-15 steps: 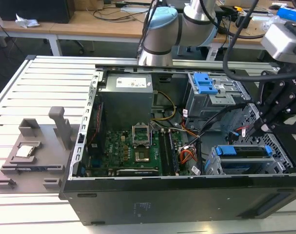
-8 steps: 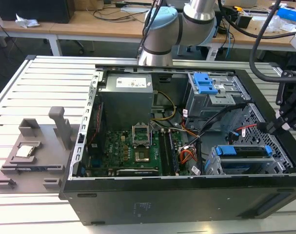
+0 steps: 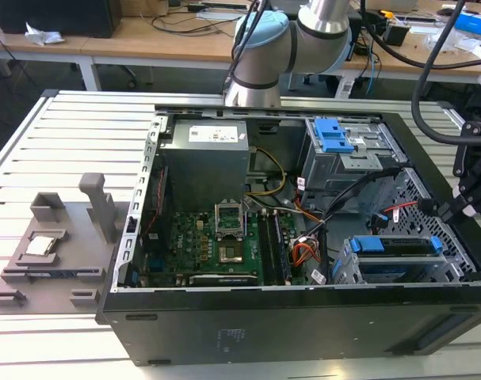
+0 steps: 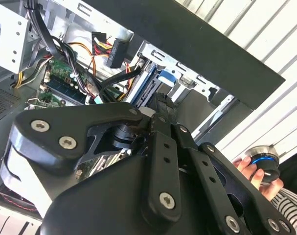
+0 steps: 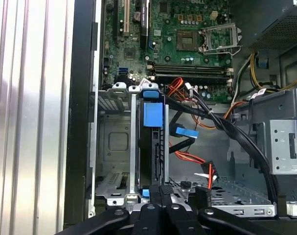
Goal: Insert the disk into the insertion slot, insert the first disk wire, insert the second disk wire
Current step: 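Insert the disk into the insertion slot, then insert the first disk wire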
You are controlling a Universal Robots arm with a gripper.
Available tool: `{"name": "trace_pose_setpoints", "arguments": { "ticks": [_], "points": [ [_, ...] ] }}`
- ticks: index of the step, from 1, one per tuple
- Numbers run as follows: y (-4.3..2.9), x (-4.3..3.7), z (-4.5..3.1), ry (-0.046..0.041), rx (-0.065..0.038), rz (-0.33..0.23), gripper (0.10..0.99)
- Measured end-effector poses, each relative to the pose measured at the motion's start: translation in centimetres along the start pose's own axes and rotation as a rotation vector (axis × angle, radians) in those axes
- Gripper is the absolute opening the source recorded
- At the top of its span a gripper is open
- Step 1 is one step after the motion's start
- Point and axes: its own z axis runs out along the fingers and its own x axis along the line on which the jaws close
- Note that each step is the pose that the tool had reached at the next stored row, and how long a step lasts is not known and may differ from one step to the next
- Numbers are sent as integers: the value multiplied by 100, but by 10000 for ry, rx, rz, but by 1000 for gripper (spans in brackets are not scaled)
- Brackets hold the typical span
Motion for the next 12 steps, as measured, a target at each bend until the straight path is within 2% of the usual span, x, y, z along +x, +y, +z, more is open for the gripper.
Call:
{"name": "trace_pose_setpoints", "arguments": {
  "ticks": [12],
  "points": [
    [-3,0,1,-2,0,-1,106]
  ]
}}
